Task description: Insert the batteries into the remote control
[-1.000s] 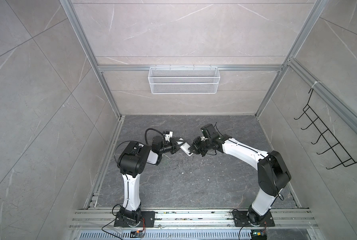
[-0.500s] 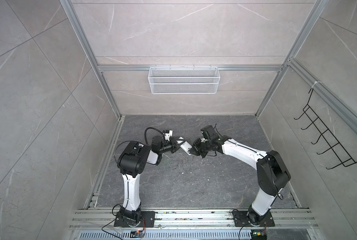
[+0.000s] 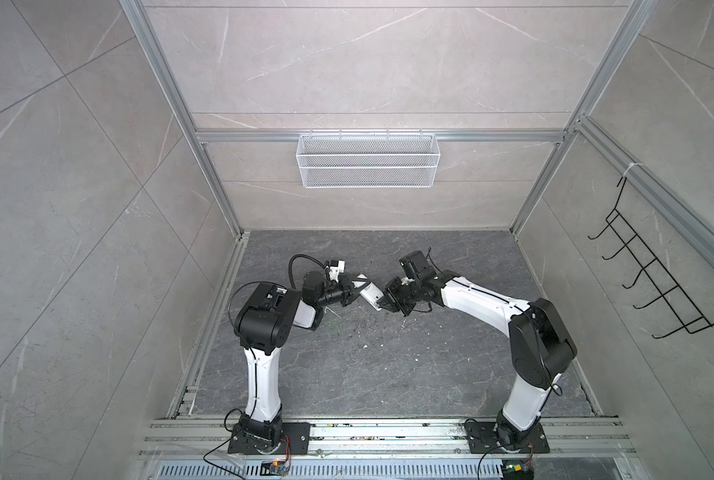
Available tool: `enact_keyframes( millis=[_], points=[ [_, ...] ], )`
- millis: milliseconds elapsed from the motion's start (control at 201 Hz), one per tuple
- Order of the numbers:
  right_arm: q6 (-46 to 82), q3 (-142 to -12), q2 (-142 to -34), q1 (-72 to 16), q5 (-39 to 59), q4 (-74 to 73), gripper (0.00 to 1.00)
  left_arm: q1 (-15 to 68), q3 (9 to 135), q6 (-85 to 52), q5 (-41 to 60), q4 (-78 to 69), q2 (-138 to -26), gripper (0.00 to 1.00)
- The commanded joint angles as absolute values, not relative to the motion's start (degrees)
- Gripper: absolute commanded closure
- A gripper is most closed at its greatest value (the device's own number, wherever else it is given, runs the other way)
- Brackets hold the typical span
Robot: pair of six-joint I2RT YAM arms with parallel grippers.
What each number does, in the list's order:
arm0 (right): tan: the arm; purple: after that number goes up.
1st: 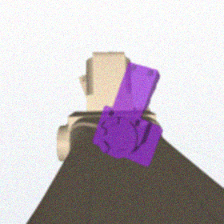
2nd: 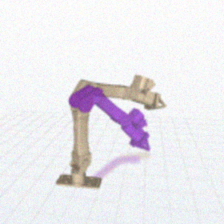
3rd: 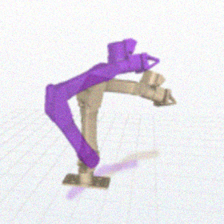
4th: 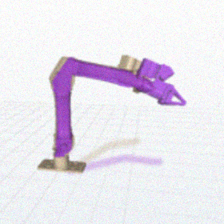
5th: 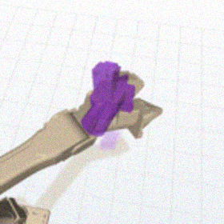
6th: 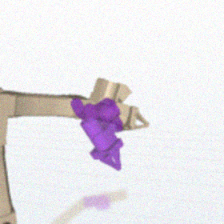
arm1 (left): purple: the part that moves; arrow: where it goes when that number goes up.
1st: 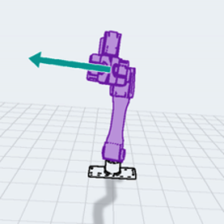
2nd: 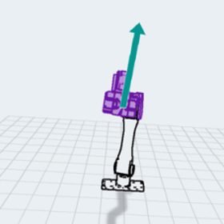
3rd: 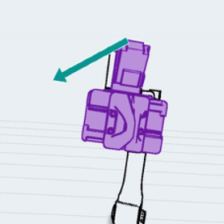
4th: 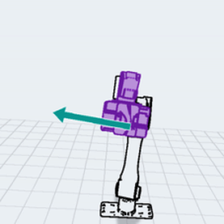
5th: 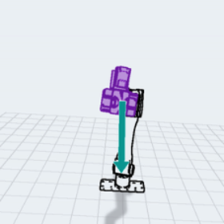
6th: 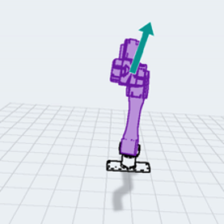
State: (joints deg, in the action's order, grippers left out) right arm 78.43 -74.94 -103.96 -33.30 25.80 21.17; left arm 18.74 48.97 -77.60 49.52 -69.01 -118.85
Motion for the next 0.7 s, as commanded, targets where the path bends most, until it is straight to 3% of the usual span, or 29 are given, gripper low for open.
enact_keyframes(
  millis=[0, 463, 692],
  points=[
    [77.05, -76.95, -106.38, -33.39, 23.04, 24.31, 0.84, 18.98, 50.79, -78.66, 51.77, -73.03, -117.51, 1.0],
    [77.26, -79.24, -108.92, -33.4, 23.73, 24.75, 0.84, 19.08, 51.46, -79.36, 52.02, -72.77, -117.07, 1.0],
    [77.05, -79.27, -107.43, -33.39, 23.9, 25.01, 0.79, 18.9, 52.18, -79.45, 52.12, -72.0, -117.25, 1.0]
  ],
)
